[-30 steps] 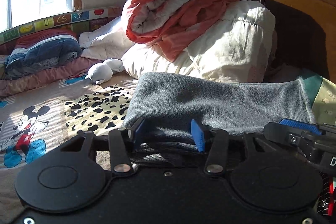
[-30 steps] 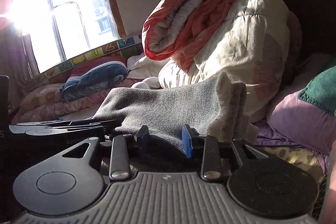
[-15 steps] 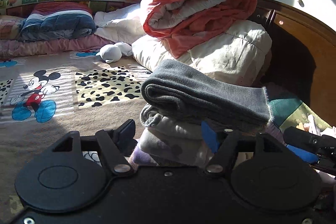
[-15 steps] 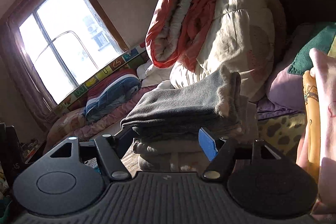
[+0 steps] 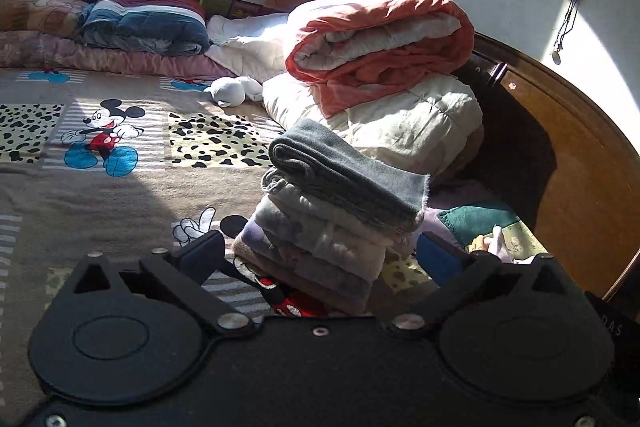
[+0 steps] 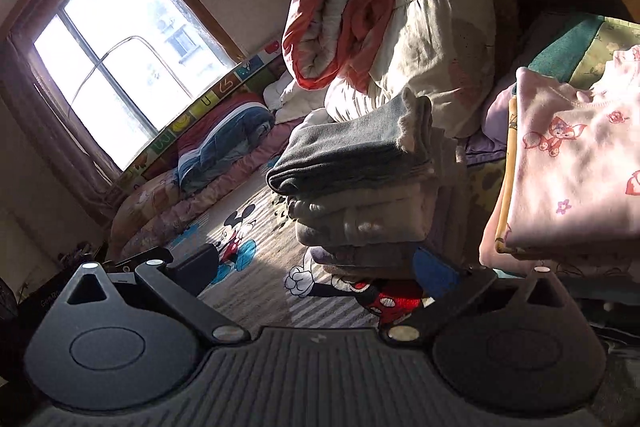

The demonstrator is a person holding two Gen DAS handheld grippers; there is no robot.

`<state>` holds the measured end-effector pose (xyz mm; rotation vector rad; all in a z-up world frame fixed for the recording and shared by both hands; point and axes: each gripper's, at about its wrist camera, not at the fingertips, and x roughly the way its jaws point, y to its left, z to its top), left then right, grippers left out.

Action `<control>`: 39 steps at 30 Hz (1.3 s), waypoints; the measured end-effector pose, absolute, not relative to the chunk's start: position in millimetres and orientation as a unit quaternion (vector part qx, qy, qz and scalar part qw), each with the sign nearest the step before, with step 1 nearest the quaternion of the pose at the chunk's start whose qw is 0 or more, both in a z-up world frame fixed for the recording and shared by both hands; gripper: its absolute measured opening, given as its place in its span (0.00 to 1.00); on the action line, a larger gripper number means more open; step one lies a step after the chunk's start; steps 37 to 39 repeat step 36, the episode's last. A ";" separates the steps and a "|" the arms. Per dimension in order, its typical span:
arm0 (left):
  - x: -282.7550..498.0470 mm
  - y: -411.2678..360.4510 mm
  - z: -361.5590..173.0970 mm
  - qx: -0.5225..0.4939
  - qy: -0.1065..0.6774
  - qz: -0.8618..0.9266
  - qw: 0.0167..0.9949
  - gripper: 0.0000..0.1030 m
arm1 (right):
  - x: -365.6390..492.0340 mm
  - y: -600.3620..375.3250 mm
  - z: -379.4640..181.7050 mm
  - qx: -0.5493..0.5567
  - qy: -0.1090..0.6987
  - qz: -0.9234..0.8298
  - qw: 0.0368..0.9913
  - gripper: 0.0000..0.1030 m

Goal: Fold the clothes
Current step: 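Open both grippers and pull both tools back from the stack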

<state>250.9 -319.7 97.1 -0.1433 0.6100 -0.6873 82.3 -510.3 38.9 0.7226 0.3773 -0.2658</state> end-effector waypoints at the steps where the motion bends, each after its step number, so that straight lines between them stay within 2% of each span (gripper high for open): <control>1: 242.8 -317.1 102.3 -0.062 0.290 -0.334 0.895 1.00 | 78.0 -506.8 42.5 0.345 0.188 -0.132 0.910 1.00; 11: 182.8 -326.1 114.0 0.067 0.237 -0.332 0.910 1.00 | 40.1 -479.8 78.1 0.250 0.228 -0.194 0.921 1.00; 22: 156.1 -316.1 104.5 0.055 0.251 -0.318 0.913 1.00 | 18.4 -457.4 90.7 0.202 0.245 -0.204 0.926 1.00; 39: 139.1 -303.7 106.7 0.051 0.236 -0.318 0.917 1.00 | 8.4 -436.5 86.8 0.207 0.255 -0.192 0.925 1.00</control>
